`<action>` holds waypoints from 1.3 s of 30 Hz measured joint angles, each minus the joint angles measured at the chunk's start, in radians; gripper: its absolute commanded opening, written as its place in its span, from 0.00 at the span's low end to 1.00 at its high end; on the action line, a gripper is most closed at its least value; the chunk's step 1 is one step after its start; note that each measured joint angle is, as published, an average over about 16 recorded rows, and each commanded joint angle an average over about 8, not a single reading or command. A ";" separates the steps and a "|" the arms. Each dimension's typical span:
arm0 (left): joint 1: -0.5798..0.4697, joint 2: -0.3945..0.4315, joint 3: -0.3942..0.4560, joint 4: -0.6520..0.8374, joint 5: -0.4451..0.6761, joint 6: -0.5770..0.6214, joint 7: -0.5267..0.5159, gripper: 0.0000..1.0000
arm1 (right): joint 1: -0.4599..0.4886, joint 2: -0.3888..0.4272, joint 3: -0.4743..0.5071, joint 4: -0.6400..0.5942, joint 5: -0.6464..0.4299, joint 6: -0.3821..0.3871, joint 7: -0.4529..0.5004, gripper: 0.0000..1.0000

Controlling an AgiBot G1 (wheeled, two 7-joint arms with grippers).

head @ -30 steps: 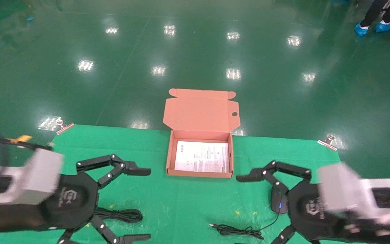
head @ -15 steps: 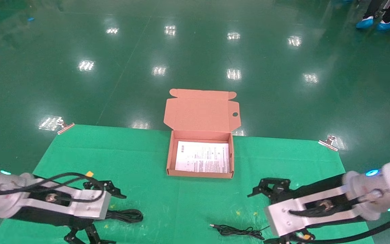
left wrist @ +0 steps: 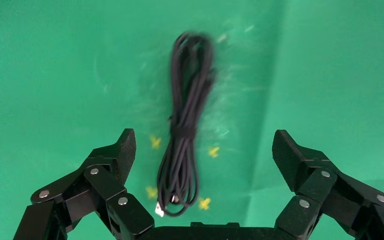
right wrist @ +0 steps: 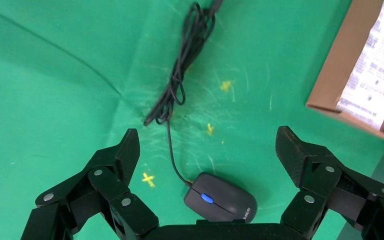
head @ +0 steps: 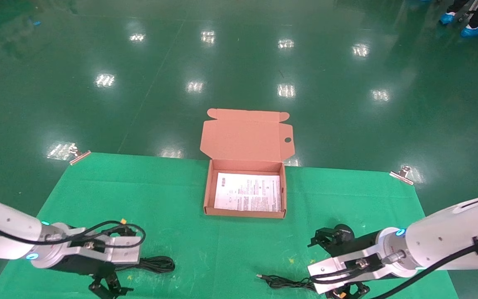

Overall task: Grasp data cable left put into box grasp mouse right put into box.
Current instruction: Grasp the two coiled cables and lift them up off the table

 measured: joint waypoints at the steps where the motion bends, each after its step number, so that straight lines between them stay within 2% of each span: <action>1: -0.001 0.011 0.002 0.027 0.007 -0.012 0.002 1.00 | -0.005 -0.007 -0.003 -0.010 -0.012 0.011 0.003 1.00; 7: -0.020 0.072 0.005 0.194 0.029 -0.077 0.030 1.00 | -0.023 -0.053 -0.012 -0.092 -0.044 0.061 0.015 1.00; 14: -0.053 0.134 0.005 0.370 0.034 -0.130 0.091 1.00 | -0.036 -0.109 -0.012 -0.219 -0.033 0.095 0.016 1.00; 26: -0.098 0.208 -0.001 0.592 0.025 -0.186 0.190 0.99 | -0.050 -0.181 -0.014 -0.387 -0.015 0.151 -0.033 1.00; 27: -0.100 0.212 -0.002 0.606 0.024 -0.190 0.195 0.91 | -0.050 -0.185 -0.014 -0.397 -0.016 0.156 -0.040 0.93; 34: -0.111 0.229 -0.010 0.675 0.014 -0.211 0.216 0.05 | -0.050 -0.203 -0.017 -0.441 -0.017 0.176 -0.069 0.06; 35: -0.112 0.230 -0.011 0.680 0.013 -0.213 0.217 0.00 | -0.050 -0.205 -0.017 -0.444 -0.017 0.178 -0.072 0.00; 39: -0.114 0.232 -0.013 0.693 0.009 -0.217 0.219 0.00 | -0.049 -0.207 -0.018 -0.451 -0.016 0.179 -0.079 0.00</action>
